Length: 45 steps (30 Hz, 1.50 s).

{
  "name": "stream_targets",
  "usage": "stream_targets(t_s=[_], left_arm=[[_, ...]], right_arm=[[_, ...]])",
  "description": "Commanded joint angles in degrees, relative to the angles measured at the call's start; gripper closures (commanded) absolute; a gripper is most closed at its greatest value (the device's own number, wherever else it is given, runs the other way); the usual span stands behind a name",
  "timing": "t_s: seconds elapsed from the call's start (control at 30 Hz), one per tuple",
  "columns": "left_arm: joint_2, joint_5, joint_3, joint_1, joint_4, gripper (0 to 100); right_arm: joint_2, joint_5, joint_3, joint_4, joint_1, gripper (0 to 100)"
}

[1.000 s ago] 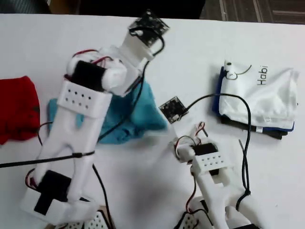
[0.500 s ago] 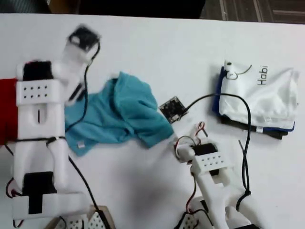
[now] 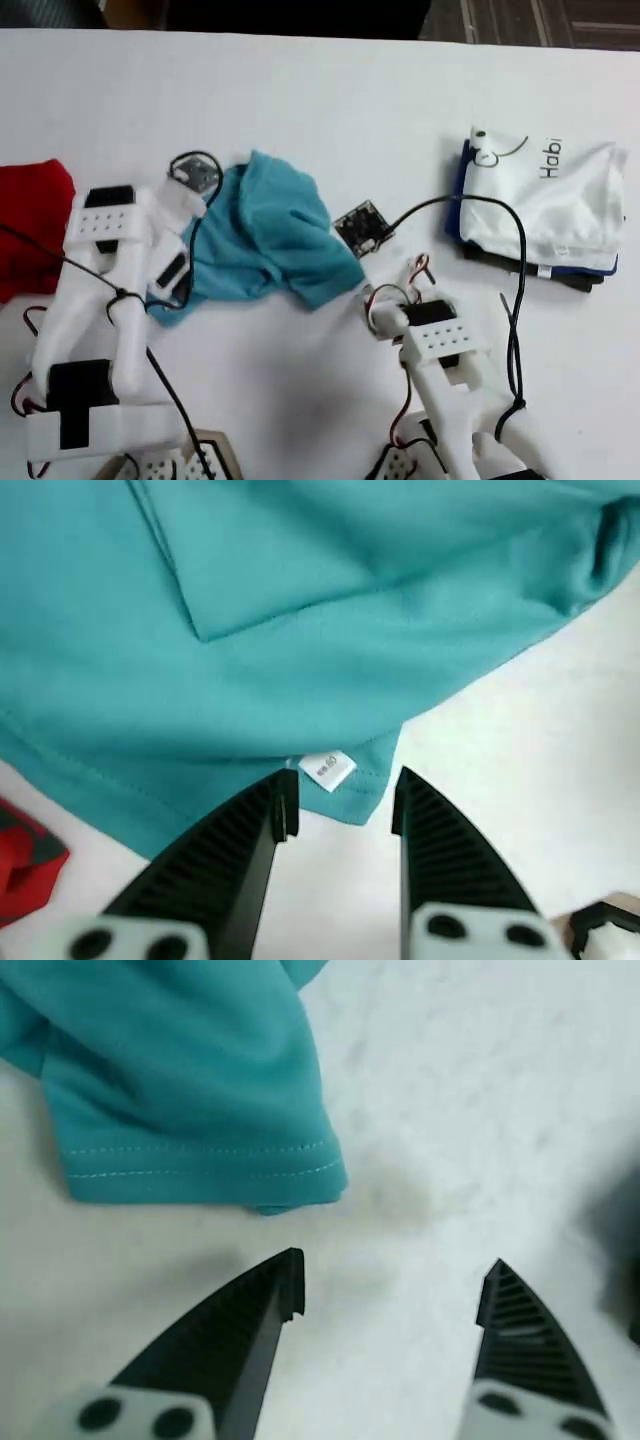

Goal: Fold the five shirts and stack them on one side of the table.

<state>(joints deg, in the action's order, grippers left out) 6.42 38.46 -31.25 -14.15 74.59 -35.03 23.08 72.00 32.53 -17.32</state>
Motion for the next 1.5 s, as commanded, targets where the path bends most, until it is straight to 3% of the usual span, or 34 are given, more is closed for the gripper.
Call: stream_targets(t_s=[0.0, 0.17, 0.43, 0.53, 0.67, 0.87, 1.2, 1.27, 1.33, 1.47], left_arm=[[2.81, 1.32, -2.24, -0.53, -4.04, 82], [2.81, 1.49, -8.31, -1.14, -14.95, 82], [2.73, 1.49, -8.75, -10.55, -40.7, 82], [3.16, 1.49, -8.75, -13.01, -46.86, 82], [3.25, 1.41, -8.75, -14.42, -45.19, 82], [2.81, 1.49, -8.75, -13.89, -33.58, 82], [2.73, 10.99, -12.79, -13.63, -33.49, 82], [2.73, 13.8, -14.73, -13.54, -33.49, 86], [3.16, 14.59, -15.34, -13.54, -33.58, 97], [3.25, 13.1, -13.49, -13.01, -32.44, 98]], right_arm=[[-1.89, 0.0, -0.26, -0.92, -0.4, 71.5], [-1.89, 0.0, -0.26, -0.92, -0.48, 71.5], [-1.89, 0.0, -0.26, -1.27, -0.48, 71.5], [-1.89, 0.0, -0.26, -1.27, -0.48, 71.5], [-1.89, 0.0, -0.26, -1.27, -0.48, 71.5], [-1.89, 0.0, -0.26, -1.27, -0.48, 71.5], [-1.89, 0.0, -0.18, -1.27, -0.48, 71.5], [-1.89, 0.0, 0.26, -1.27, -0.4, 71.5], [-1.89, 0.0, 0.35, -1.27, -0.22, 71.5], [-1.89, -0.09, 0.35, -1.8, -0.22, 71.5]])
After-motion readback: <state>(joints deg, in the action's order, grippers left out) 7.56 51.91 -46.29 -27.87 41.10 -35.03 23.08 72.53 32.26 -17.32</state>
